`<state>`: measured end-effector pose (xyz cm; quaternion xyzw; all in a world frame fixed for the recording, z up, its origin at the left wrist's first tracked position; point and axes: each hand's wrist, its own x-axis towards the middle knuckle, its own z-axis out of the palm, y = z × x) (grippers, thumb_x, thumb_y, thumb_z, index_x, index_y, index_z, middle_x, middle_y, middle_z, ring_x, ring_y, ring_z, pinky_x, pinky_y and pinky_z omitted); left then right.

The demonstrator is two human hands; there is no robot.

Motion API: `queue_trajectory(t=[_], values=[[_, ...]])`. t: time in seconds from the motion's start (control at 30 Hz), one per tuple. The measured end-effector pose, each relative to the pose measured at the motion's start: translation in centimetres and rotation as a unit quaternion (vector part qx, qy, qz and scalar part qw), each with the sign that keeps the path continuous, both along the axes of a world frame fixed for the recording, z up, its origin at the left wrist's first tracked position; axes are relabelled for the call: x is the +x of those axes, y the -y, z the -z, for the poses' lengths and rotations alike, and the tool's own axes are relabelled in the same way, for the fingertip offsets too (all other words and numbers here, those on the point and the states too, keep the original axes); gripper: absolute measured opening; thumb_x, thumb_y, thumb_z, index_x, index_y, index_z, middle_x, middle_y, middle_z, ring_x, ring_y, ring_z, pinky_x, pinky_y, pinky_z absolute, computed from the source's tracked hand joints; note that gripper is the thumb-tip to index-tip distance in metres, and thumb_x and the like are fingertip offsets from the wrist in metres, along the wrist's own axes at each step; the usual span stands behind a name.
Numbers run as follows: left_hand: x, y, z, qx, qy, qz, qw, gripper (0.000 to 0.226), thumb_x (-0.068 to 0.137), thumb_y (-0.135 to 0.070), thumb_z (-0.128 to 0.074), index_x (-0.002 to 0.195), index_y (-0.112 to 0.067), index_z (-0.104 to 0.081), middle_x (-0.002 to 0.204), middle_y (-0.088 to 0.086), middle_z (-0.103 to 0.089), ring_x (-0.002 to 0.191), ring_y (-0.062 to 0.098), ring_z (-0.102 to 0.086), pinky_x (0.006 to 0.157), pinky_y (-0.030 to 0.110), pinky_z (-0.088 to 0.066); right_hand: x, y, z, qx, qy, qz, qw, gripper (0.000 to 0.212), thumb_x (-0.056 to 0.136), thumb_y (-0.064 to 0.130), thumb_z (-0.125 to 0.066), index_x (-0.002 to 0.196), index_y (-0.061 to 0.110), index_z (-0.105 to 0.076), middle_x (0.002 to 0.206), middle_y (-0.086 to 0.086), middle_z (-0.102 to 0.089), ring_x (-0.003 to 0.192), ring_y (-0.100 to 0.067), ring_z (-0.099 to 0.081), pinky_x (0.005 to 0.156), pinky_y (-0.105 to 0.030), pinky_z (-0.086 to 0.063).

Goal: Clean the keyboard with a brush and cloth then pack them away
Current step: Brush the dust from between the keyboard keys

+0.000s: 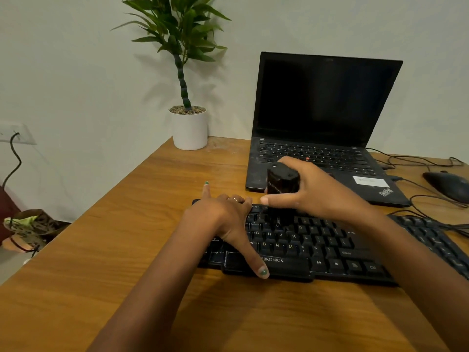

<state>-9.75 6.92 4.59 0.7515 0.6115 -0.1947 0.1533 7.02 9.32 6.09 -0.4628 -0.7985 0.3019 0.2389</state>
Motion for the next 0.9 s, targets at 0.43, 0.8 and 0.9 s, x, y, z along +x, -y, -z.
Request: queue_trajectory(t=[0.43, 0.8, 0.9], values=[[0.1, 0.0, 0.0, 0.000, -0.006, -0.002, 1.000, 0.137, 0.059, -0.079, -0.067, 0.153, -0.023, 0.014, 0.163, 0.000, 0.006, 0.149, 0.023, 0.009, 0.108, 0.062, 0.023, -1.1, -0.4, 3.5, 0.114, -0.169, 0.007, 0.979, 0.039, 0.080, 0.023, -0.073, 0.110, 0.020, -0.048, 0.103, 0.001, -0.065, 0.098, -0.010, -0.061, 0.087, -0.038, -0.052], [0.1, 0.1, -0.1, -0.002, 0.000, -0.005, 1.000, 0.135, 0.061, -0.077, -0.069, 0.153, -0.023, 0.014, 0.163, 0.000, 0.005, 0.149, 0.023, 0.007, 0.107, 0.061, 0.025, 0.0, -1.2, 2.5, 0.070, -0.112, -0.058, 0.990, 0.044, 0.076, 0.028, -0.075, 0.112, 0.026, -0.049, 0.108, 0.002, -0.064, 0.102, -0.012, -0.062, 0.086, -0.039, -0.055], [0.1, 0.2, -0.2, -0.003, 0.000, -0.015, 1.000, 0.138, 0.060, -0.077, -0.069, 0.152, -0.021, 0.018, 0.163, 0.002, 0.005, 0.149, 0.022, 0.007, 0.106, 0.060, 0.027, -0.6, -1.0, 3.6, 0.045, -0.228, -0.026, 0.972, 0.039, 0.079, 0.019, -0.073, 0.111, 0.021, -0.051, 0.108, 0.000, -0.066, 0.102, -0.012, -0.063, 0.080, -0.033, -0.057]])
